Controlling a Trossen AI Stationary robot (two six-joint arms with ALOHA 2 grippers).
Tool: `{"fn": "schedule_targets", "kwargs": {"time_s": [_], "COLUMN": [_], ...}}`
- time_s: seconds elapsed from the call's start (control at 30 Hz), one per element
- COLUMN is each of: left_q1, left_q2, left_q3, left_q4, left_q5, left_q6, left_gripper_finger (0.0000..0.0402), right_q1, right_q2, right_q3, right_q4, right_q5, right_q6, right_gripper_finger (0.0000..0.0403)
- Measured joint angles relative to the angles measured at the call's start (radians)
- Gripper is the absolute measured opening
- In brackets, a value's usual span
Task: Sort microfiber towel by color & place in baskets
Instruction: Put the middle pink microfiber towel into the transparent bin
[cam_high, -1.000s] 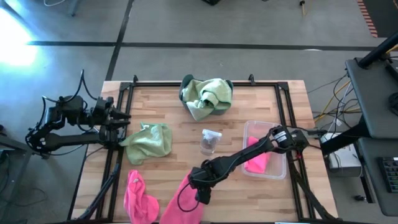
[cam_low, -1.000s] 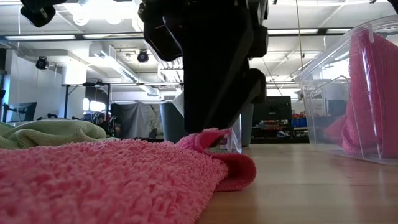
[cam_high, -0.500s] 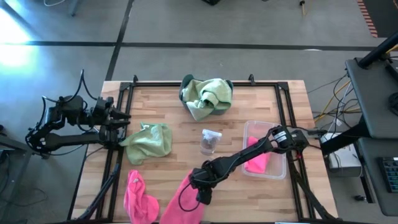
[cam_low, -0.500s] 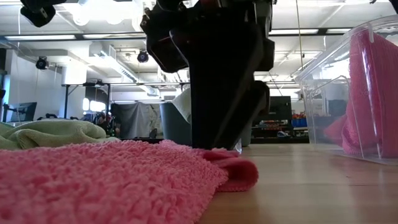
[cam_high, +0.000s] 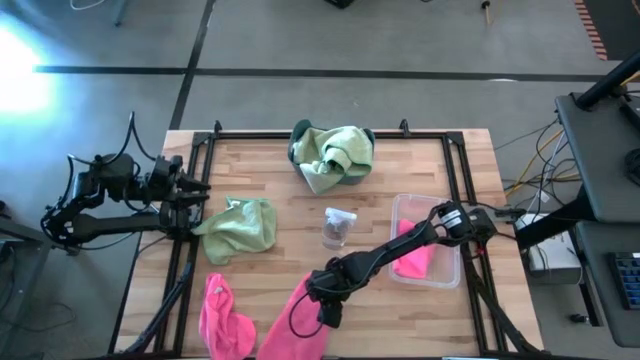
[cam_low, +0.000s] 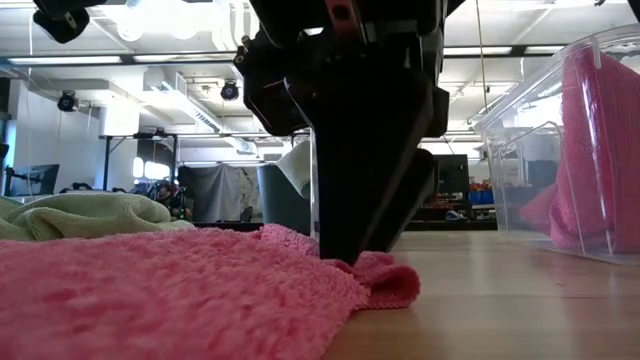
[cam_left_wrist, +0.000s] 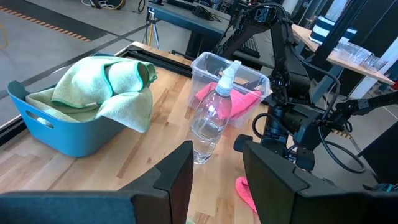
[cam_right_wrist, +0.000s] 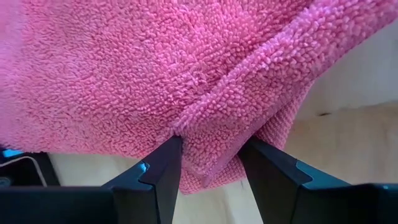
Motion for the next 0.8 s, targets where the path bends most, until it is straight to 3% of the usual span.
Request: {"fn": "schedule_targets", "kwargs": {"time_s": [0.8], "left_q1": [0.000], "left_q2": [0.000], "left_q3": [0.000], "left_q4": [-0.003], "left_q5": [-0.008], "left_q6": [0.007], "left_gripper_finger": [0.0126], "right_q1": [0.001], "right_q2": [0.000], "right_q3": [-0.011], "right_q4": [0.024], "right_q5": [-0.008], "right_q6": [0.019], "right_gripper_finger": [0.0012]}}
